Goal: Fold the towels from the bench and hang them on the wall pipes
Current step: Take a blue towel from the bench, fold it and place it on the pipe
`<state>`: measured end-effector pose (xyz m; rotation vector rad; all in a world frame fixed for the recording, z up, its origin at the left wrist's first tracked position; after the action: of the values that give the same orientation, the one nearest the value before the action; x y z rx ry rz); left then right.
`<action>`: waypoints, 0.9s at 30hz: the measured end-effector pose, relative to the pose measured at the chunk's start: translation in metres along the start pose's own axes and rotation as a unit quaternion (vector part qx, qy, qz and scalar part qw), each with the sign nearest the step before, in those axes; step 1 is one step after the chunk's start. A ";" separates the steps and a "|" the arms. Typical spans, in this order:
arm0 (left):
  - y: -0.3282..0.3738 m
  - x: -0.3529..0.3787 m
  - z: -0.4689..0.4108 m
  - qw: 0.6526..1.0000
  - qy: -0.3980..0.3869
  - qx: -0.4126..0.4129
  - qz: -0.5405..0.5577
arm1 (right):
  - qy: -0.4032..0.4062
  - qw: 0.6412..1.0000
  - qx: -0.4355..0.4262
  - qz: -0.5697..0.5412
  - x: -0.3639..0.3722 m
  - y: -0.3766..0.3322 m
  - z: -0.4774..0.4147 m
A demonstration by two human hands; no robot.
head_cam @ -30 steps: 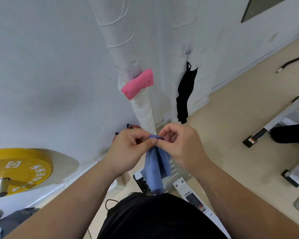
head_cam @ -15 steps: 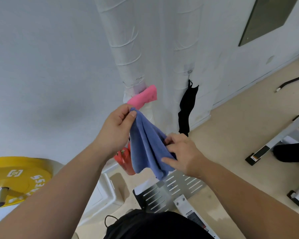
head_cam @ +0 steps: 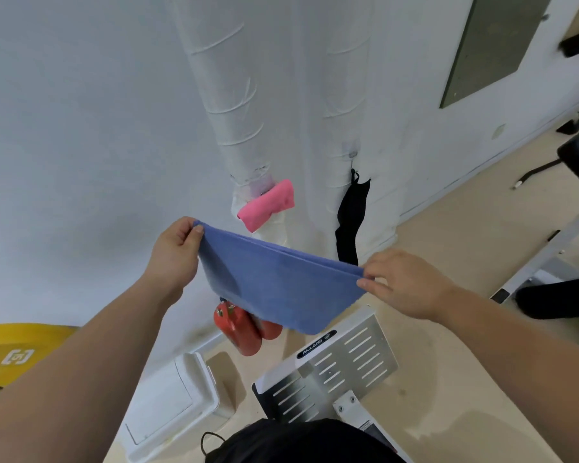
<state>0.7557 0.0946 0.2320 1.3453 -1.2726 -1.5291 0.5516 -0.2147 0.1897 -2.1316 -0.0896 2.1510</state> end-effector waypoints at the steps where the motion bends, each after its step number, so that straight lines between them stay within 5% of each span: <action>1: -0.001 -0.001 0.000 1.000 0.001 -0.002 0.011 | 0.039 0.999 0.017 -0.013 -0.016 0.006 0.001; 5: 0.006 0.007 0.006 0.999 -0.003 -0.004 0.048 | 0.107 0.980 0.071 -0.153 -0.069 0.024 0.008; 9: 0.024 0.006 0.008 0.992 0.009 0.025 0.122 | 0.116 0.985 0.012 -0.123 -0.105 0.003 0.025; 15: 0.023 0.019 0.011 0.993 -0.032 0.018 0.114 | 0.129 0.973 0.093 -0.170 -0.095 0.039 0.019; 20: 0.011 0.027 0.016 0.986 -0.018 -0.027 0.163 | 0.158 0.913 0.167 -0.338 -0.075 0.049 0.016; 27: 0.003 0.028 0.033 0.981 0.004 -0.073 0.177 | 0.139 0.736 0.292 -0.595 -0.019 0.051 0.024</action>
<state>0.7176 0.0741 0.2268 0.9702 -1.2884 -1.3355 0.5253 -0.2669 0.2023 -1.3095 -0.5055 0.8999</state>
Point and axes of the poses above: each hand's wrist, its own z-axis away from the middle knuckle, its own x-axis out of the palm, y = z × x, the point moved 9 cm from there along -z, towards the middle knuckle, and after that the axes turned 15 degrees about z, right-handed, at the moved point
